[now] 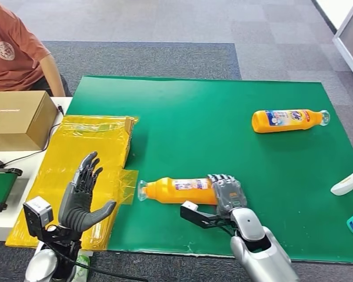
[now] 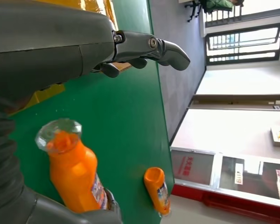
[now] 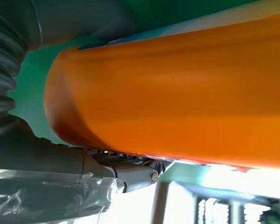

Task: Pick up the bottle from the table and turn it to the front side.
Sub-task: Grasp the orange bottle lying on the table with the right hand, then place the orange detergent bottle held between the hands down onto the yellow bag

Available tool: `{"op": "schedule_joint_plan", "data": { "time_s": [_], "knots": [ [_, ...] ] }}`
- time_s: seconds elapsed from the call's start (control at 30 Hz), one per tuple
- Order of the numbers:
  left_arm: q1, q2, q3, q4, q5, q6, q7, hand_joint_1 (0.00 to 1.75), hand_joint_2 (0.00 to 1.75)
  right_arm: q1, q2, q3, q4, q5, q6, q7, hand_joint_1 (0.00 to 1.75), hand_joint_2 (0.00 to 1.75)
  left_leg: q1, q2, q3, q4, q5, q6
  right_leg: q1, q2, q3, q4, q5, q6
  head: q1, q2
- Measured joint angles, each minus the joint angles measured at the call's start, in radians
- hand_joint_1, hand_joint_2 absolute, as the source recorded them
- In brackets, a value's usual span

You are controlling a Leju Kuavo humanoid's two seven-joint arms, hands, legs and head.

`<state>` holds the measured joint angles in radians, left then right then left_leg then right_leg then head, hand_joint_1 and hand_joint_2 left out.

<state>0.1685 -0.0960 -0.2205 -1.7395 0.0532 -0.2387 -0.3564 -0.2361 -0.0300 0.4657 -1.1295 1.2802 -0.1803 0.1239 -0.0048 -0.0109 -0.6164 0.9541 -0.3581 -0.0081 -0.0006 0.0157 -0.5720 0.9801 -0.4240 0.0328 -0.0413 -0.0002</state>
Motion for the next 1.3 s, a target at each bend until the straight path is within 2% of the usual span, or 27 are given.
{"op": "schedule_joint_plan", "data": {
  "time_s": [0.13,0.2,0.33,0.47,0.57,0.73,1.13,1.23,1.3],
  "knots": [
    [0.003,0.003,0.000,0.001,0.011,0.007,-0.022,0.00,1.75,0.053,0.009,-0.040,-0.067,-0.511,0.073,-0.248,1.75,1.75,0.000,0.000,-0.001,0.000,0.000,0.000,0.000,0.000,0.000,0.000,0.000,0.000,0.000,0.000],
    [0.004,0.008,-0.003,0.003,0.017,0.014,-0.035,0.00,1.75,0.078,0.015,-0.077,-0.107,-0.713,0.108,-0.327,1.75,1.75,0.000,0.000,-0.001,0.000,0.000,0.000,0.000,0.000,-0.001,0.000,0.000,0.000,0.000,0.000],
    [0.004,0.021,-0.010,0.008,0.026,0.027,-0.051,0.00,1.75,0.110,0.019,-0.154,-0.173,-0.950,0.147,-0.399,1.75,1.75,0.000,0.000,-0.001,0.000,0.000,0.000,0.000,0.000,-0.001,0.000,0.000,0.000,0.000,0.000],
    [0.002,0.031,-0.024,0.012,0.035,0.037,-0.055,0.00,1.75,0.138,0.034,-0.215,-0.229,-1.112,0.171,-0.439,1.75,1.75,-0.001,0.000,-0.001,0.000,0.000,0.001,-0.001,0.000,-0.001,0.000,0.000,0.000,0.000,0.000],
    [-0.002,0.035,-0.033,0.015,0.046,0.040,-0.055,0.00,1.75,0.150,0.041,-0.234,-0.261,-1.118,0.151,-0.453,1.75,1.75,-0.001,0.000,-0.001,0.000,0.000,0.000,-0.001,0.000,-0.001,0.000,0.000,0.000,0.000,0.000],
    [-0.035,0.037,-0.072,0.029,0.090,-0.011,-0.027,0.00,1.75,0.154,0.054,-0.229,-0.279,-1.011,0.075,-0.458,1.75,1.75,-0.001,0.000,-0.001,0.000,0.000,0.000,-0.001,0.000,-0.001,0.000,0.000,0.000,0.000,0.000],
    [-0.224,0.055,-0.276,0.085,0.107,-0.111,0.058,0.00,1.75,0.089,0.091,-0.106,-0.172,-0.742,-0.085,-0.440,1.75,1.75,-0.001,0.000,-0.001,0.000,0.001,0.001,-0.001,0.000,-0.001,0.000,0.001,0.001,0.000,0.000],
    [-0.282,0.064,-0.314,0.089,0.088,-0.098,0.084,0.00,1.75,0.080,0.103,-0.072,-0.144,-0.719,-0.099,-0.441,1.75,1.75,-0.001,0.000,-0.001,0.000,0.001,0.001,-0.001,0.000,-0.001,0.000,0.001,0.001,0.000,0.000],
    [-0.317,0.071,-0.333,0.091,0.011,-0.044,0.088,0.00,1.75,0.078,0.108,-0.052,-0.133,-0.712,-0.102,-0.441,1.75,1.75,-0.001,0.000,-0.001,0.000,0.001,0.001,-0.001,0.000,-0.001,0.000,0.001,0.001,0.000,0.000]
  ]
}}
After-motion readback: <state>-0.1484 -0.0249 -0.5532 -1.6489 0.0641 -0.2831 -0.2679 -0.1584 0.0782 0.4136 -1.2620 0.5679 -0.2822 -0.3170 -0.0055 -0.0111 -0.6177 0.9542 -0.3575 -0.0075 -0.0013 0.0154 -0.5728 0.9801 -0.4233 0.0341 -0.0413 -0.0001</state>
